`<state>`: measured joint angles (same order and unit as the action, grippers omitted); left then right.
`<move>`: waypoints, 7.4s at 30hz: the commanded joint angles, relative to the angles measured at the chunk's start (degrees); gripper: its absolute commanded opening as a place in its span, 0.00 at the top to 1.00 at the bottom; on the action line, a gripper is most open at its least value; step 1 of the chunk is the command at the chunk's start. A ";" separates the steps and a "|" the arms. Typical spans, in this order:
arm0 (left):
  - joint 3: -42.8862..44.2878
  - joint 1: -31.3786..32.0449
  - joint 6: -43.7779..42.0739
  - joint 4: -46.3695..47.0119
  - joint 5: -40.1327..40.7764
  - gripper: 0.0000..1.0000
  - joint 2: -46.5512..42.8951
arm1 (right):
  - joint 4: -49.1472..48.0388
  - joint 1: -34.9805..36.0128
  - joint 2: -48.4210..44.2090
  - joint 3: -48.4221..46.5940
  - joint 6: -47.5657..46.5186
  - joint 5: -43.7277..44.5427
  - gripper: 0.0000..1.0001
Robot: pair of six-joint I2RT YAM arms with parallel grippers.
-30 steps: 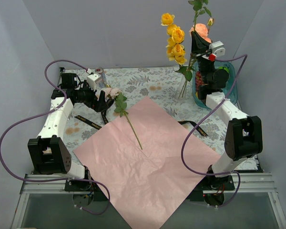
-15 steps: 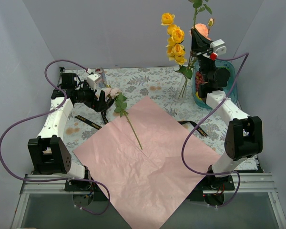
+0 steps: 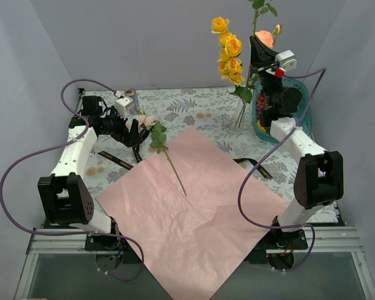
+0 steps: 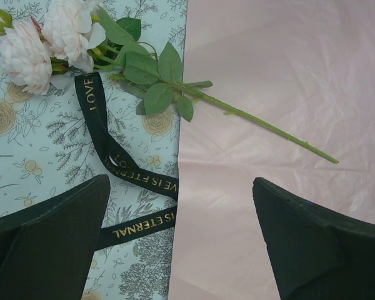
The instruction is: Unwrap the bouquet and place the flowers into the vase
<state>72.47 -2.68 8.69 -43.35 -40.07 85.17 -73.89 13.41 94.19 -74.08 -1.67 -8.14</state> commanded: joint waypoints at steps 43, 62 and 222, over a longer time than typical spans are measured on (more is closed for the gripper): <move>2.77 -0.22 -0.25 0.20 -1.67 0.02 -2.99 | -1.82 1.79 -6.03 5.00 -3.69 10.77 0.82; 2.68 -0.14 0.63 0.37 -0.97 0.02 -5.89 | 16.21 2.50 -3.76 -0.70 -4.04 18.78 0.89; 4.70 -9.27 17.94 4.33 -8.97 0.02 -16.44 | 7.26 26.85 -31.18 11.07 -26.72 20.53 0.99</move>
<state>74.94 -11.64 26.00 -40.45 -47.46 68.18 -59.22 42.72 59.29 -65.43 -23.92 8.51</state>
